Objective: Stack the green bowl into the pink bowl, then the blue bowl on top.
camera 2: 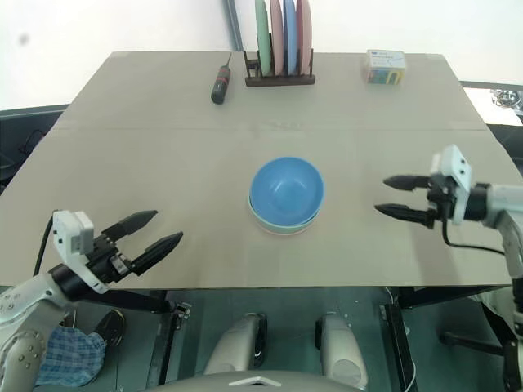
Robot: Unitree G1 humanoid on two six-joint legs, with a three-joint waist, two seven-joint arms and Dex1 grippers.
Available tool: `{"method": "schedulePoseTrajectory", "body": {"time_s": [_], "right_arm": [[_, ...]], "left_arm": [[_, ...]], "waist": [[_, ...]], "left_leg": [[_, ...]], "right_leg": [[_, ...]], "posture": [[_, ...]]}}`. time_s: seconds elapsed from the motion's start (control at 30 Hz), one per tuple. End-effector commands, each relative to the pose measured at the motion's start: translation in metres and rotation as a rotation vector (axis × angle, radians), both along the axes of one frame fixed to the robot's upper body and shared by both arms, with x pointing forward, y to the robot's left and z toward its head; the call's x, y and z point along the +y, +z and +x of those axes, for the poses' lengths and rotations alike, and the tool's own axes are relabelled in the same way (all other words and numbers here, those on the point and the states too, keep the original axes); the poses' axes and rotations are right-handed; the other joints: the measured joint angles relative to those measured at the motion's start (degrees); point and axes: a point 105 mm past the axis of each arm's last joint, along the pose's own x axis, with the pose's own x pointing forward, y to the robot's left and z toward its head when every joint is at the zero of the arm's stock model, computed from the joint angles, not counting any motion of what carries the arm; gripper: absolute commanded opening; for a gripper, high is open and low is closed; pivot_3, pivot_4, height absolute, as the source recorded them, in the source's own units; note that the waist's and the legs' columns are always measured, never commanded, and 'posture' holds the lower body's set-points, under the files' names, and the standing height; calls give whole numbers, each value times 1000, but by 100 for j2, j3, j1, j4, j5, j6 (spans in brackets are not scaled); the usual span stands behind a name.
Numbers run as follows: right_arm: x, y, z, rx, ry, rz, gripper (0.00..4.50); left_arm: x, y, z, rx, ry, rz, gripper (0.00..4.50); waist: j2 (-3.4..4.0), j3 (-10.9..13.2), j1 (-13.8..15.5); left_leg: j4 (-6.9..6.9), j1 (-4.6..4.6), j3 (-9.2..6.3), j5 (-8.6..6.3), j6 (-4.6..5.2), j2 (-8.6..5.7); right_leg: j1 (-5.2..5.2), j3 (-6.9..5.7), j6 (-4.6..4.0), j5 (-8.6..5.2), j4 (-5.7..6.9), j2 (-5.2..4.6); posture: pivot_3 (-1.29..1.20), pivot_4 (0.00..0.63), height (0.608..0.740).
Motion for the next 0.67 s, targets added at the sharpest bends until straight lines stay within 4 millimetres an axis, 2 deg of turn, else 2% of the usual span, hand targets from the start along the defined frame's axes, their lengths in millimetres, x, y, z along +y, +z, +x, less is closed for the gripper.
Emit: {"method": "schedulePoseTrajectory", "body": {"time_s": [0.03, 0.27, 0.67], "right_arm": [[-11, 25, -8, -146, -2, 49, 3239], [-19, 31, -19, -203, -33, 103, 3239], [-18, 28, -29, -194, -48, 104, 3239]], "left_arm": [[7, 18, 0, -70, 1, 44, 4500], [12, 36, 11, -136, -16, 38, 4500], [7, 35, 16, -139, -77, 61, 4500]], "waist": [[0, 0, -12], [-1, -1, -26], [-1, -1, -24]], "left_leg": [[2, 2, 0, 0, 0, 2], [11, 3, 8, 0, 0, 7], [10, 3, 11, -1, 0, 6]], "right_leg": [[0, 0, 2, -3, 2, 2], [2, 5, 5, -4, 4, 4], [1, 8, 5, -4, 3, 4]], "posture": [[0, 150, 740], [0, 150, 740], [0, 150, 740]]}}
